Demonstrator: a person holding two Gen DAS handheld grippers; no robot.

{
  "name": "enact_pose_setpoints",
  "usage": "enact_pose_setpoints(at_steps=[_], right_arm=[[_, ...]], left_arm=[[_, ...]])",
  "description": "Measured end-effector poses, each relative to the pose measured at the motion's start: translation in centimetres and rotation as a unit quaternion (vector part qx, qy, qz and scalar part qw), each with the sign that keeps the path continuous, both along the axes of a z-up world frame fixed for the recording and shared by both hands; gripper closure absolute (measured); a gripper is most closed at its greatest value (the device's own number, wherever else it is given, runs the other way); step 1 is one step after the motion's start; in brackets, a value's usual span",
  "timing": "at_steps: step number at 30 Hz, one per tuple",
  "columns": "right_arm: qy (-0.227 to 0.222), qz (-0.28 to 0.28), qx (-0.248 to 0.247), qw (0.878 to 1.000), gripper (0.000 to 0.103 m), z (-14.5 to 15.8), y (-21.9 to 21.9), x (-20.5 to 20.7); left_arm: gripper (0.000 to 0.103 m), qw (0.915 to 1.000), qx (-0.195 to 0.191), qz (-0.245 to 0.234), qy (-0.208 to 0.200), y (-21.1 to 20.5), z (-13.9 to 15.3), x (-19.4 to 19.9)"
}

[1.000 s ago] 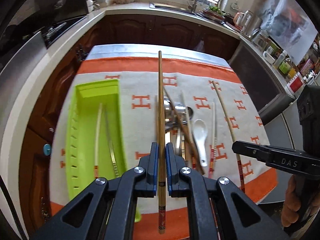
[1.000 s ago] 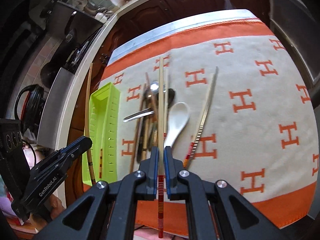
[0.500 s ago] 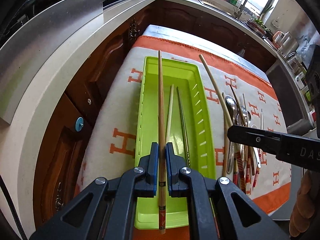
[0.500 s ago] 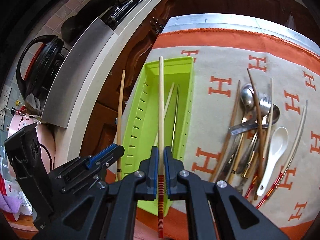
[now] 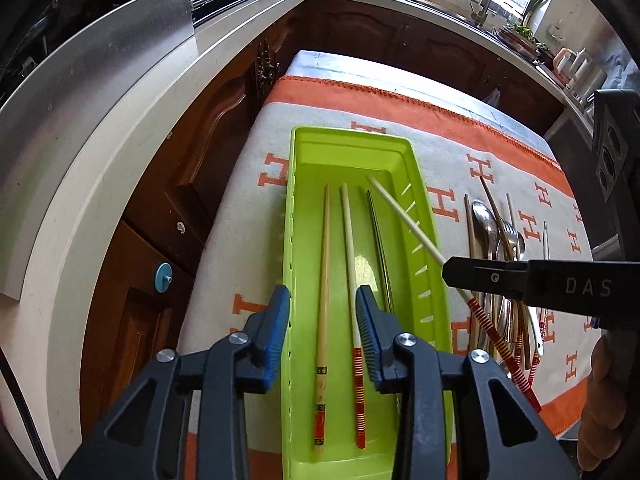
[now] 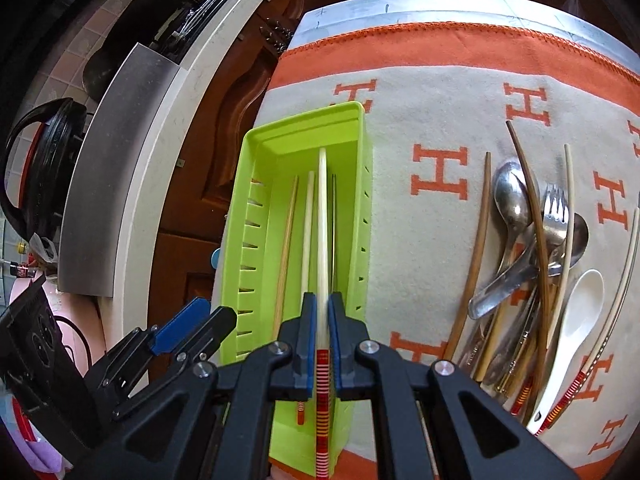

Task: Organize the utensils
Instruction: 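Lower both wooden chopsticks into the green tray and open both tools, then grasp a metal chopstick with the right tool while the left tool grasps a red-striped chopstick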

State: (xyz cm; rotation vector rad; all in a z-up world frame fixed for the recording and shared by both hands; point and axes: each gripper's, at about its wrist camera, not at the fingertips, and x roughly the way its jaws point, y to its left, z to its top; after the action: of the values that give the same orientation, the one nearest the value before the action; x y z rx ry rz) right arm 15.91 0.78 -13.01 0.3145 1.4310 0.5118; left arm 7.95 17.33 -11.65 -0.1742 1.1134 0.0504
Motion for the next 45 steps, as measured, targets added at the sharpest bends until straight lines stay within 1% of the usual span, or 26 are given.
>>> enact_pose_setpoints(at_steps=[2, 5, 7, 9, 12, 17, 22, 25, 29, 32, 38, 41, 43, 45], right_arm=[[0.001, 0.002, 0.008, 1.0, 0.096, 0.0, 0.0, 0.0], [0.007, 0.01, 0.018, 1.0, 0.095, -0.1, 0.5, -0.1], [0.014, 0.015, 0.018, 1.0, 0.095, -0.3, 0.7, -0.2], [0.013, 0.021, 0.014, 1.0, 0.095, -0.3, 0.8, -0.3], [0.0, 0.03, 0.011, 0.999, 0.095, 0.3, 0.6, -0.7], [-0.033, 0.034, 0.001, 0.999, 0.095, 1.4, -1.2, -1.6], [-0.07, 0.028, -0.027, 0.997, 0.095, 2.4, -4.3, -2.7], [-0.08, 0.013, -0.036, 0.996, 0.095, 2.8, -6.8, -3.2], [-0.089, -0.018, -0.044, 0.995, 0.095, 3.2, -10.6, -3.6], [-0.094, -0.046, -0.052, 0.993, 0.095, 3.4, -13.6, -3.9], [-0.088, -0.101, -0.052, 0.99, 0.095, 2.9, -18.8, -3.9], [-0.08, -0.121, -0.052, 0.988, 0.095, 2.0, -20.6, -3.9], [-0.07, -0.133, -0.048, 0.987, 0.092, 1.3, -21.7, -3.8], [-0.063, -0.142, -0.046, 0.987, 0.082, 0.4, -22.6, -3.7]], left_arm=[[0.058, 0.9999, 0.008, 0.003, -0.011, -0.2, 0.4, 0.0], [0.055, 0.9996, 0.018, 0.007, -0.019, -0.2, 1.0, -0.1], [0.051, 0.9996, 0.015, 0.011, -0.022, -0.1, 1.3, -0.3], [0.049, 0.9995, 0.013, 0.016, -0.025, 0.0, 1.5, -0.5], [0.049, 0.9994, 0.013, 0.018, -0.026, -0.1, 1.7, -0.6], [0.049, 0.9983, 0.018, -0.002, -0.056, -1.4, 2.7, -0.9], [0.049, 0.9976, -0.019, -0.033, -0.058, -3.6, 3.9, -0.8], [0.049, 0.9971, -0.032, -0.046, -0.05, -5.1, 4.3, -0.4], [0.049, 0.9964, -0.013, -0.074, -0.04, -8.2, 4.6, 0.1], [0.049, 0.9948, -0.024, -0.092, -0.037, -10.0, 4.5, 0.4], [0.049, 0.9924, -0.027, -0.117, -0.025, -13.4, 3.6, 1.8], [0.049, 0.991, -0.02, -0.131, -0.018, -14.7, 3.0, 2.6], [0.049, 0.9904, -0.016, -0.137, -0.012, -15.4, 2.5, 3.2], [0.049, 0.9902, -0.016, -0.139, -0.003, -15.9, 2.0, 3.8]])
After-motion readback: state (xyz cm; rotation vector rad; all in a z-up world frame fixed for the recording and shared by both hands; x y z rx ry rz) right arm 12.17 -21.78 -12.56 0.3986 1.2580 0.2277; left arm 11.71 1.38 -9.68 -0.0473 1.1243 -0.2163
